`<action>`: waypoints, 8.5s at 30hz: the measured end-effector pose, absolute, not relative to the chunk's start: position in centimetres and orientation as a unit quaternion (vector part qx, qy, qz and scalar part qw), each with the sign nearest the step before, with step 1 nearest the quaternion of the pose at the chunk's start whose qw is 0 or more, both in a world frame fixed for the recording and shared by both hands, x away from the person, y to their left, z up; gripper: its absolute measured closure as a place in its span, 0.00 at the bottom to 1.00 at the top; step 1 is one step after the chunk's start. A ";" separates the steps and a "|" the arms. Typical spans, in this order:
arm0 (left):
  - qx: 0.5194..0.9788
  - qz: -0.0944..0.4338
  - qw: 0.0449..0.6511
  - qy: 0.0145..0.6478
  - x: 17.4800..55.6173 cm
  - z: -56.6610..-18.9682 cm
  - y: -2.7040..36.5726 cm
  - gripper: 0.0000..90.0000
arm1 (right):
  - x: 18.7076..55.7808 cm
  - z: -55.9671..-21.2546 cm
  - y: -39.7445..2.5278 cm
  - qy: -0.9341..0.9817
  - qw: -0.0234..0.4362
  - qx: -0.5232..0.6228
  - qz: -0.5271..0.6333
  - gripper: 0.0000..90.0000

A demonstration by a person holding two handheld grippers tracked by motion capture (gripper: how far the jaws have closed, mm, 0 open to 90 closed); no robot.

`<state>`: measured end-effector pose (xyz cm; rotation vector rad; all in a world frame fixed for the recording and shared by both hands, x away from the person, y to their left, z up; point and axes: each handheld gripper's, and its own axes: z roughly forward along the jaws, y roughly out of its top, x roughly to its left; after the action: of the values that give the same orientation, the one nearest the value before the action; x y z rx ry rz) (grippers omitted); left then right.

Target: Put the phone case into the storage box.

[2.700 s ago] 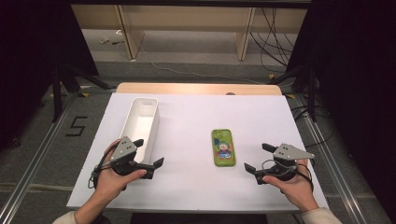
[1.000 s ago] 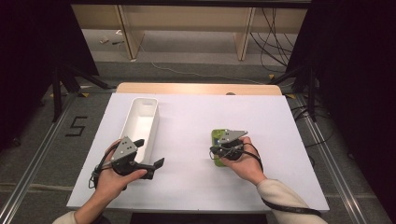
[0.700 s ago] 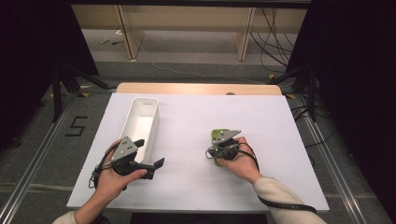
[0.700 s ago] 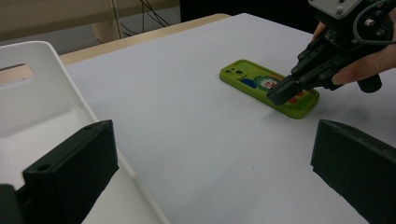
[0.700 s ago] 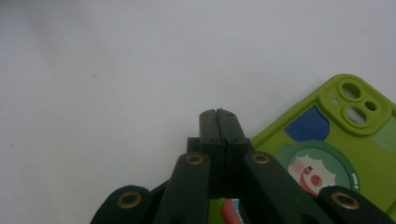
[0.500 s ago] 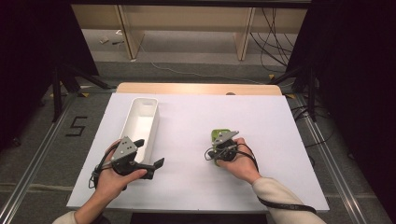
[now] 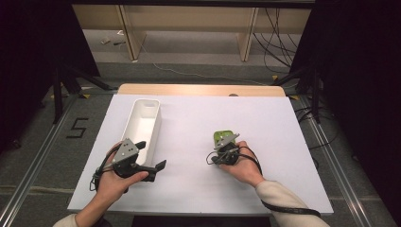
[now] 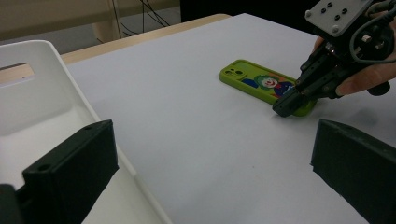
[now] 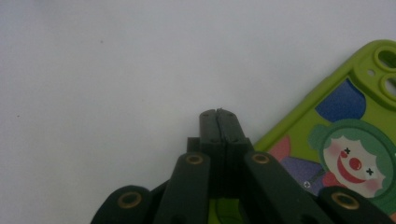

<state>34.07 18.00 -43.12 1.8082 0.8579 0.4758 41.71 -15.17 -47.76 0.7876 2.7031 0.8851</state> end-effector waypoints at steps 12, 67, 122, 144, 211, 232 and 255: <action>0.753 0.198 0.516 0.357 34.1 -43.1 18.1 0.00 | 41.9 -47.5 -17.0 0.908 0.090 0.291 0.286 1.00; 0.753 0.197 0.519 0.355 34.1 -43.1 17.9 0.00 | 47.1 -46.7 -17.8 0.888 0.123 0.403 0.184 0.03; 0.754 0.196 0.519 0.352 34.0 -43.2 17.9 0.00 | 49.2 -46.8 -16.6 0.896 0.064 0.425 0.114 0.08; 0.754 0.196 0.518 0.352 34.0 -43.2 17.8 0.00 | 49.0 -46.7 -16.4 0.892 0.066 0.432 0.114 0.14; 0.751 0.196 0.520 0.357 34.1 -43.2 18.0 0.01 | 47.5 -43.2 -18.8 0.853 0.119 0.429 0.273 0.19; 0.745 0.198 0.525 0.361 34.1 -43.0 17.9 0.02 | 45.4 -42.6 -20.1 0.822 0.134 0.398 0.384 0.19; 0.740 0.182 0.544 0.352 38.1 -39.9 12.8 0.06 | 42.0 -43.0 -19.3 0.800 0.157 0.363 0.451 0.19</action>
<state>38.09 12.82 -39.92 1.7560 0.8362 0.4324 41.97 -19.30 -43.02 1.0383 2.2911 1.2905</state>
